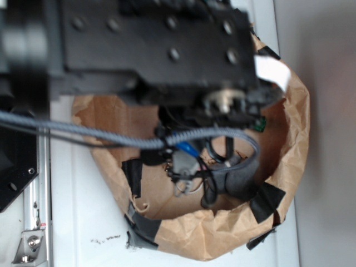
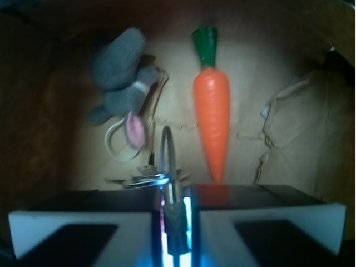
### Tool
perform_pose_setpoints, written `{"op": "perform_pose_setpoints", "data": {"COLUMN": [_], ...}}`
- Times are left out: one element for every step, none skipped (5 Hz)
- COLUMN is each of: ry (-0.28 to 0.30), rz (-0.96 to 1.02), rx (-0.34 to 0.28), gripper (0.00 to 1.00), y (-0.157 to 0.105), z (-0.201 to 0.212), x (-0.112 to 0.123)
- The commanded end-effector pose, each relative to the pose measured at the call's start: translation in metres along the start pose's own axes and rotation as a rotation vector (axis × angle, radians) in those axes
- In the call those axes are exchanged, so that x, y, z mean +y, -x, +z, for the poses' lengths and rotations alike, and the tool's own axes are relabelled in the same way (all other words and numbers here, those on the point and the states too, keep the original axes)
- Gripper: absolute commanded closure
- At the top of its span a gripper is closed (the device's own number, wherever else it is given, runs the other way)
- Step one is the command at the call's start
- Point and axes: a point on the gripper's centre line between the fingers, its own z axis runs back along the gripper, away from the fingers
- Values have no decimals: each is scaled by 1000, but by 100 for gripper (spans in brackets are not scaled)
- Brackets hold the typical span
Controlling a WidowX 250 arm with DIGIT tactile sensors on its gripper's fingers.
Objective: Grab the silver keys.
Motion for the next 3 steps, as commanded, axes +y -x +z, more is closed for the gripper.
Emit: {"op": "perform_pose_setpoints", "data": {"ry": [-77,-3,28], "rz": [160,68,-13], "rx": [-84,-76,-110], "gripper": [100,100,100], "y": [-17,-8,8], "z": [7,19,26], "x": [13,11,10]}}
